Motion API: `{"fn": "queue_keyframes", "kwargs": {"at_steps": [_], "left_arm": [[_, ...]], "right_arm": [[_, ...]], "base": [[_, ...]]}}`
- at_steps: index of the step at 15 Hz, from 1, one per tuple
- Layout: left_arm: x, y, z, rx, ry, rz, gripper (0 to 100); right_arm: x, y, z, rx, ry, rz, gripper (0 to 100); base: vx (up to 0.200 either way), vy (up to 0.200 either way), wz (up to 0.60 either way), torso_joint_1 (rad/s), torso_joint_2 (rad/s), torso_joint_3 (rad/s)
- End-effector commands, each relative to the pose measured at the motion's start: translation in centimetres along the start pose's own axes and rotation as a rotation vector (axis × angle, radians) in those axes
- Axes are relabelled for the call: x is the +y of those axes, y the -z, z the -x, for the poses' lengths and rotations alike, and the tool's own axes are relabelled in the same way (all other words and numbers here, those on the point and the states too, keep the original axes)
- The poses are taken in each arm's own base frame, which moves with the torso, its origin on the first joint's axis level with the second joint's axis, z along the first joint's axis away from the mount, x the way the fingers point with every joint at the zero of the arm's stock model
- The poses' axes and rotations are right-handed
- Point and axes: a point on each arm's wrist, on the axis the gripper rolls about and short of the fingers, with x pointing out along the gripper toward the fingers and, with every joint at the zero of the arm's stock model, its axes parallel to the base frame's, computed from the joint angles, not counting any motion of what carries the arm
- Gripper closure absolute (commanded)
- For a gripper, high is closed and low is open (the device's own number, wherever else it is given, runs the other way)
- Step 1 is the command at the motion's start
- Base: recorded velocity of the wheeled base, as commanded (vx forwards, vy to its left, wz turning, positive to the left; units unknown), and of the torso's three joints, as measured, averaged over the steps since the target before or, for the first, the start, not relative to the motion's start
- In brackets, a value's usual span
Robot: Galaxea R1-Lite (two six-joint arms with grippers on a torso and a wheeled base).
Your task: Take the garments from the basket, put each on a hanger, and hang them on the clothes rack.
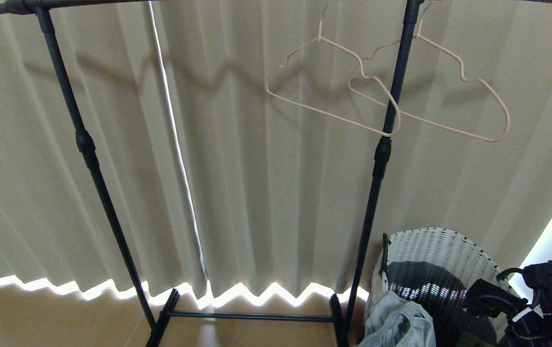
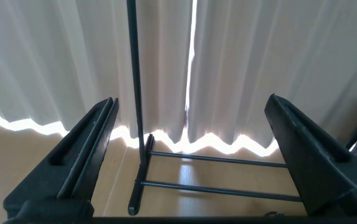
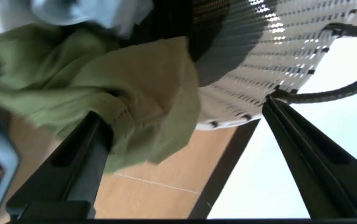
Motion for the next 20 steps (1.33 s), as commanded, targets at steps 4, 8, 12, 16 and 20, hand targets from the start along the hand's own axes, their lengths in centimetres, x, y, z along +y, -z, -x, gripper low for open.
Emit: {"fn": "queue_keyframes", "kwargs": {"at_steps": [4,8,12,16,20], "left_arm": [[0.0,0.0,0.0,0.001,-0.001,0.0,0],[0.0,0.0,0.0,0.001,-0.001,0.0,0],[0.0,0.0,0.0,0.001,0.001,0.0,0],[0.0,0.0,0.0,0.001,-0.001,0.0,0],[0.0,0.0,0.0,0.001,-0.004,0.0,0]], "right_arm": [[0.1,-0.5,-2.1,0.025,0.007,0.003,0],[0.0,-0.5,-2.1,0.012,0.015,0.0,100],[-0.2,-0.3,-1.3,-0.015,0.037,-0.018,100],[0.4,2.5,3.8,-0.218,0.144,-0.106,100],[0.3,3.5,8.4,-0.53,0.225,-0.222,100]], "base": [[0.0,0.0,0.0,0.0,0.0,0.0],[0.0,0.0,0.0,0.0,0.0,0.0],[0.0,0.0,0.0,0.0,0.0,0.0],[0.0,0.0,0.0,0.0,0.0,0.0],[0.0,0.0,0.0,0.0,0.0,0.0]]}}
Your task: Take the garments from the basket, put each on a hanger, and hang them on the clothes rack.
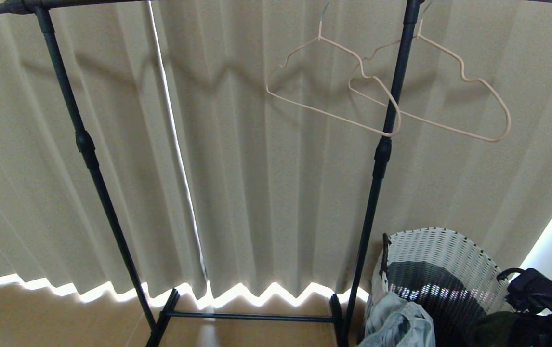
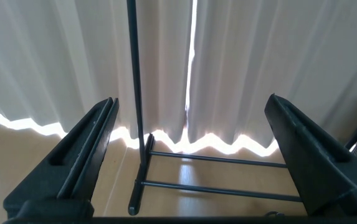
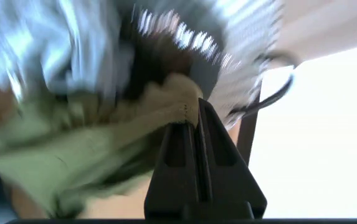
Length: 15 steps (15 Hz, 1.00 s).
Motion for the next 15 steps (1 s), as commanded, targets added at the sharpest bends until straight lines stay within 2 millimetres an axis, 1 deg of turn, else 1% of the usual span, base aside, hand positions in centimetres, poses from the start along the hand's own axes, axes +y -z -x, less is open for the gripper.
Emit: {"fn": "queue_keyframes", "kwargs": {"at_steps": [1,3,6,15], "left_arm": [[0.0,0.0,0.0,0.0,-0.001,0.0,0],[0.0,0.0,0.0,0.0,-0.001,0.0,0],[0.0,0.0,0.0,0.0,0.0,-0.002,0],[0.0,0.0,0.0,0.001,0.005,-0.002,0]], "right_arm": [[-0.5,0.0,4.3,-0.267,0.082,-0.084,100],[-0.8,-0.4,5.4,-0.36,0.068,-0.134,100],[-0.7,-0.3,5.8,-0.386,0.058,-0.186,100],[-0.6,0.0,5.8,-0.381,0.056,-0.2,100]], "base": [[0.0,0.0,0.0,0.0,0.0,0.0],[0.0,0.0,0.0,0.0,0.0,0.0],[0.0,0.0,0.0,0.0,0.0,0.0],[-0.2,0.0,0.0,0.007,0.0,0.006]]}}
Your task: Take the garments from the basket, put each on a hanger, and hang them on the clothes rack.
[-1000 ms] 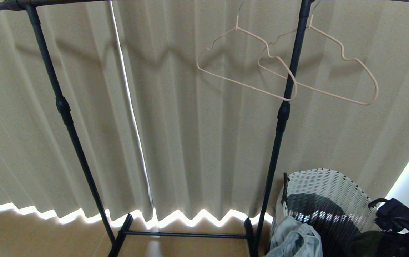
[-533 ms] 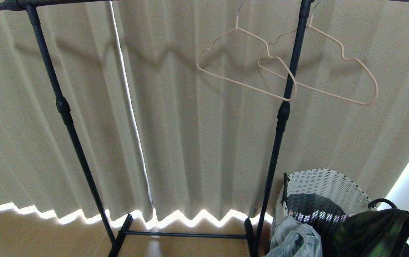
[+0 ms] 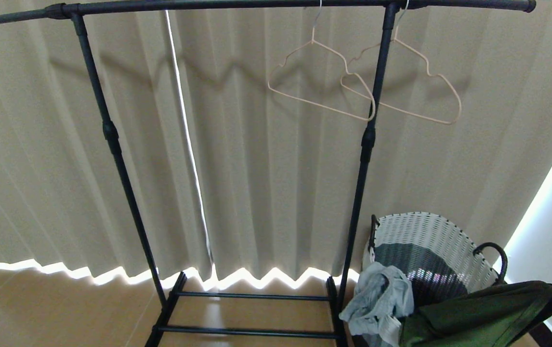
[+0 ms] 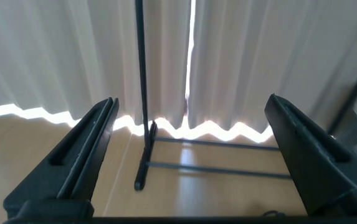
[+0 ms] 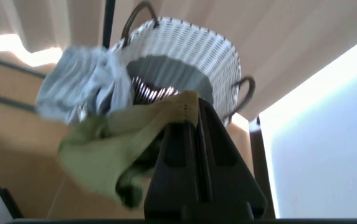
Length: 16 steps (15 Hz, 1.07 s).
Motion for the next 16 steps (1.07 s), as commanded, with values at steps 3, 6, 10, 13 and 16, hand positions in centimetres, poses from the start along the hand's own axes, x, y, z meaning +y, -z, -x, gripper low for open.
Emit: {"fn": "queue_keyframes", "kwargs": {"at_steps": [3,6,10,13,16], "left_arm": [[0.0,0.01,-0.01,0.001,0.001,0.0,0],[0.0,-0.02,0.01,0.001,0.001,0.003,0],[-0.01,-0.03,0.01,-0.001,0.002,0.003,0],[-0.01,-0.03,0.01,-0.001,0.002,0.003,0],[0.0,-0.02,0.01,0.001,0.001,0.004,0]], "right_arm": [[0.01,0.02,0.04,-0.002,0.0,0.002,100],[0.0,-0.02,0.04,-0.004,0.0,0.002,100],[0.01,0.02,0.04,-0.002,0.0,0.002,100],[0.11,0.25,0.04,0.008,-0.005,0.003,100],[0.12,0.24,0.06,0.006,-0.006,0.003,100]], "base": [[-0.2,0.0,0.0,0.001,0.01,0.002],[0.0,0.0,0.0,0.0,0.0,0.0],[0.0,0.0,0.0,0.0,0.0,0.0],[0.0,0.0,0.0,0.0,0.0,0.0],[0.0,0.067,0.0,0.001,0.0,-0.001]]}}
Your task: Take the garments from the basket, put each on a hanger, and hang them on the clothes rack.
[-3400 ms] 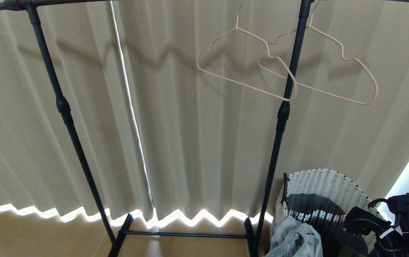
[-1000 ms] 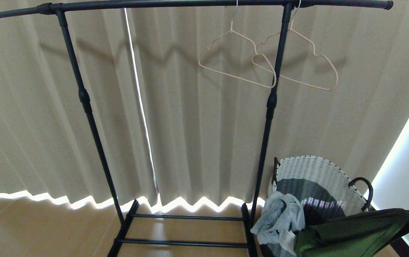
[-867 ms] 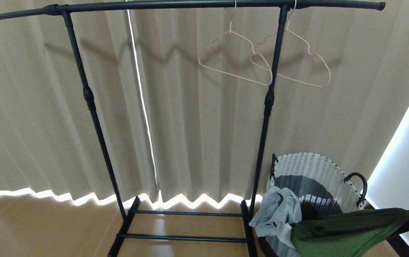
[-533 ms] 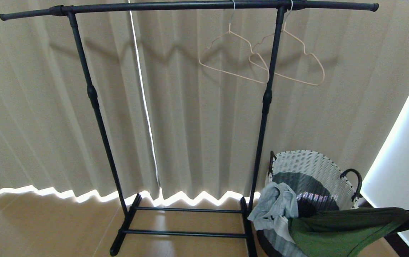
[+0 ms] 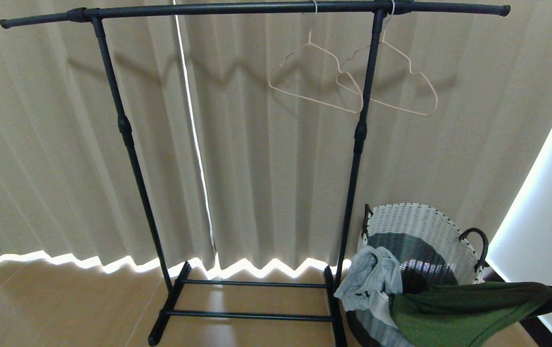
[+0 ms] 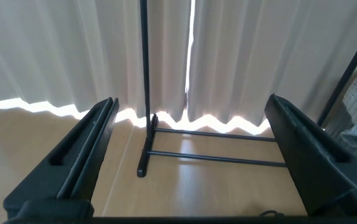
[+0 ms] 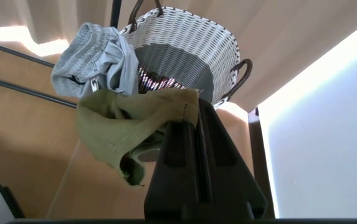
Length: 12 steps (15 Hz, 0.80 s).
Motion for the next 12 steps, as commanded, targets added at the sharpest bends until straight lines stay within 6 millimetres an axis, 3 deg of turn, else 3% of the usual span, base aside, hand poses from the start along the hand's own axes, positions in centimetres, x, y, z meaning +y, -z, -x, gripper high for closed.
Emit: {"fn": "queue_keyframes", "kwargs": {"at_steps": [1,5,12], "left_arm": [[0.0,0.01,0.0,0.001,-0.001,0.001,0],[0.0,0.03,-0.01,0.001,-0.003,-0.002,0],[0.01,0.03,-0.01,0.001,-0.006,-0.031,0]], "right_arm": [[0.01,0.01,-0.02,0.001,-0.001,0.001,100],[0.03,0.07,-0.02,0.004,-0.002,0.001,100],[0.15,0.11,-0.08,-0.003,-0.046,0.0,100]], "base": [[0.0,0.2,0.0,0.007,0.01,0.002],[0.0,0.2,0.0,0.005,0.0,0.004],[0.0,0.0,0.0,0.0,0.0,0.0]]}}
